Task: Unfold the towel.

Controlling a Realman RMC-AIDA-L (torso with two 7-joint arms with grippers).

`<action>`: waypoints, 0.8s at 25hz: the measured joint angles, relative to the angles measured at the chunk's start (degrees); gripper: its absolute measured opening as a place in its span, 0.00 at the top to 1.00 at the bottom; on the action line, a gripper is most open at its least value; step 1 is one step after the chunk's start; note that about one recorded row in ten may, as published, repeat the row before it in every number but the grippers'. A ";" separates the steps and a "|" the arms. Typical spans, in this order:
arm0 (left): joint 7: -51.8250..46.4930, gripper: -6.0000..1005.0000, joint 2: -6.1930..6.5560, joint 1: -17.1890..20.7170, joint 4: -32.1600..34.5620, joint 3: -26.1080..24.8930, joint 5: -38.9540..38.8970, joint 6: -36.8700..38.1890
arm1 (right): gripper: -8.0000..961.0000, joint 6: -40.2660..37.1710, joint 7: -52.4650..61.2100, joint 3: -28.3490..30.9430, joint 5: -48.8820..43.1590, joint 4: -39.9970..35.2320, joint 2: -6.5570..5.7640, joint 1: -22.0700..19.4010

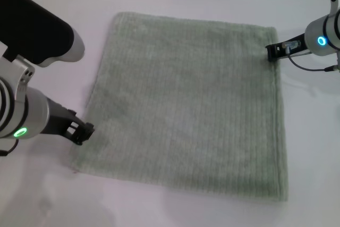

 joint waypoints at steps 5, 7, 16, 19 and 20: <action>0.16 0.61 0.26 1.61 -1.19 -0.50 0.01 0.38 | 0.99 -0.07 -0.13 0.00 0.00 0.40 0.00 -0.11; 2.99 0.61 0.38 2.50 -1.34 -1.46 -0.02 4.29 | 0.99 0.06 -0.18 -0.52 0.00 2.69 0.00 -0.43; 12.08 0.31 -0.17 6.83 -0.12 -7.20 -0.01 39.22 | 0.99 -1.50 -0.17 -5.33 0.20 22.63 0.91 -5.64; 13.14 0.25 -0.40 9.70 2.45 -7.23 -0.05 57.04 | 0.99 -8.69 -0.23 -10.53 0.38 33.00 0.98 -11.19; 13.37 0.24 -0.46 10.52 3.50 -7.20 -0.06 62.02 | 0.99 -13.03 -0.55 -13.29 0.38 37.03 0.98 -14.11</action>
